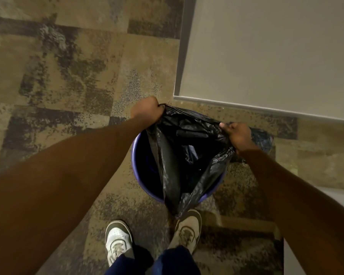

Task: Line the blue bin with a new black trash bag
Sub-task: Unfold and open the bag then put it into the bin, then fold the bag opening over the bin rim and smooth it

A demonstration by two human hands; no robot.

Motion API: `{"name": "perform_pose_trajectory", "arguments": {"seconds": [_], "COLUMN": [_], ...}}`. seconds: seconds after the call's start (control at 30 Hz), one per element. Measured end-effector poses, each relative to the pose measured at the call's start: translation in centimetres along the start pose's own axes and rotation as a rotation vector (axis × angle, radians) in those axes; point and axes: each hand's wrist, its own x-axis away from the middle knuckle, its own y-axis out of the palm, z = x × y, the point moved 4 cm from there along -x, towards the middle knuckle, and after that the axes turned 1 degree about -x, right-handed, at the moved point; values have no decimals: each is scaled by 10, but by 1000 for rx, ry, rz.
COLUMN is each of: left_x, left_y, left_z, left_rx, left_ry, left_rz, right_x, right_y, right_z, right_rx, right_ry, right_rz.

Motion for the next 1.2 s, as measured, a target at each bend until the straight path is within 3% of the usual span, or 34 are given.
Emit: {"name": "perform_pose_trajectory", "arguments": {"seconds": [0.2, 0.37, 0.47, 0.6, 0.67, 0.77, 0.83, 0.9, 1.0, 1.07, 1.13, 1.2], "left_x": [-28, -44, -45, -48, -47, -35, -12, 27, 96, 120, 129, 130], "left_y": [3, 10, 18, 32, 26, 15, 6, 1, 10, 32, 53, 67], "left_z": [-16, -10, -11, -18, -21, -29, -34, -32, -10, -9, -20, -30], "left_rx": [130, 222, 100, 68, 161, 289, 228, 62, -87, -37, 112, 445], "left_ry": [-115, -40, -35, -84, -113, -126, -95, -29, 63, -57, -344, -608], "left_rz": [-68, 1, -40, -153, -192, -221, -95, 136, 344, 193, 1, -105], "right_x": [-16, -24, -29, -28, -27, -8, 16, 51, 99, 119, 128, 129], "right_y": [10, 1, 8, 28, 30, 22, 14, 10, 24, 32, 34, 35], "right_z": [6, 7, 19, 34, 32, 26, 26, 30, 41, 45, 49, 45], "right_rx": [206, 79, 214, 355, 306, 224, 172, 49, -76, -75, -99, -119], "right_ry": [-27, -6, 137, 195, 209, 306, 331, 329, 348, 414, 482, 484], "right_rz": [102, 374, 308, -36, -23, 130, 278, 401, 310, 249, 246, 285]}}
